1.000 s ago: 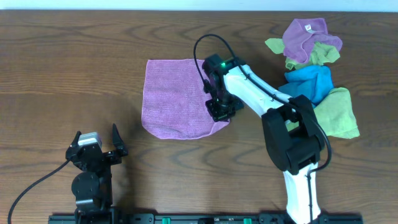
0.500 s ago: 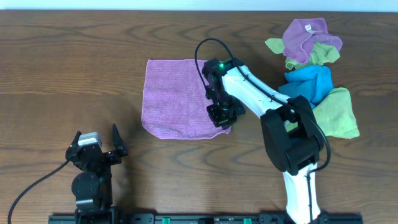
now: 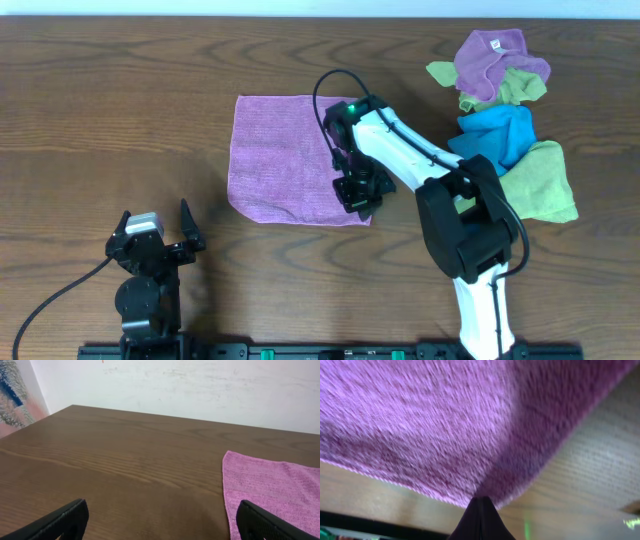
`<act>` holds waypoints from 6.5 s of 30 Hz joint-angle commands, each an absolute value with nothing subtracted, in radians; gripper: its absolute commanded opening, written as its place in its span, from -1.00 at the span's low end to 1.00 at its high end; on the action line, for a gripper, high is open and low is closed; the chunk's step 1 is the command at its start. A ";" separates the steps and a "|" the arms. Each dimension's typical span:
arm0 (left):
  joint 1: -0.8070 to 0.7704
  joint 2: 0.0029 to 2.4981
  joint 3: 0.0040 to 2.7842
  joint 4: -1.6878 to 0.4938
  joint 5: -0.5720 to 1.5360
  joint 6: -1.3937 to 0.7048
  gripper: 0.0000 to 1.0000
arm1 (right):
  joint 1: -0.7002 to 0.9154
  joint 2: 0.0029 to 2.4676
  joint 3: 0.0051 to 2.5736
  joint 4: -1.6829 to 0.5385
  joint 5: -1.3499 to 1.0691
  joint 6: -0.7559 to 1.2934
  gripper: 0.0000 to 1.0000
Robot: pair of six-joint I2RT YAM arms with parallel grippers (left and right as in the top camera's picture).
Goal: Fold the cloth
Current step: 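Retract the right gripper and move the left arm toward the cloth, then grasp the cloth's near-left corner with the left gripper, then grasp the cloth's near-right corner with the right gripper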
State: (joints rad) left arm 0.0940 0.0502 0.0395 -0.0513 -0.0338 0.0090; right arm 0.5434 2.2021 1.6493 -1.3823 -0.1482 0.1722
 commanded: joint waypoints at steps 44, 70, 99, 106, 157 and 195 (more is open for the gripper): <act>0.089 0.222 0.006 0.062 0.369 -0.682 0.91 | 0.758 0.944 1.608 -1.380 0.056 0.149 0.99; 0.089 1.491 0.643 -0.007 0.581 -0.340 1.00 | 0.553 1.098 1.552 -1.354 0.175 0.178 0.99; 0.057 1.752 0.643 0.051 0.862 -0.371 1.00 | 0.553 1.066 1.550 -1.357 0.099 0.175 0.99; 0.058 1.752 0.643 -0.157 0.865 -0.256 0.91 | 0.553 1.040 1.550 -1.354 0.097 0.175 0.99; 0.058 1.512 0.648 -0.556 0.830 -0.130 0.91 | 0.389 1.097 1.166 -1.047 -0.243 0.125 0.85; 0.049 1.507 0.468 -0.220 0.728 -0.296 0.38 | -0.050 1.617 0.821 -0.761 -0.851 -0.017 0.29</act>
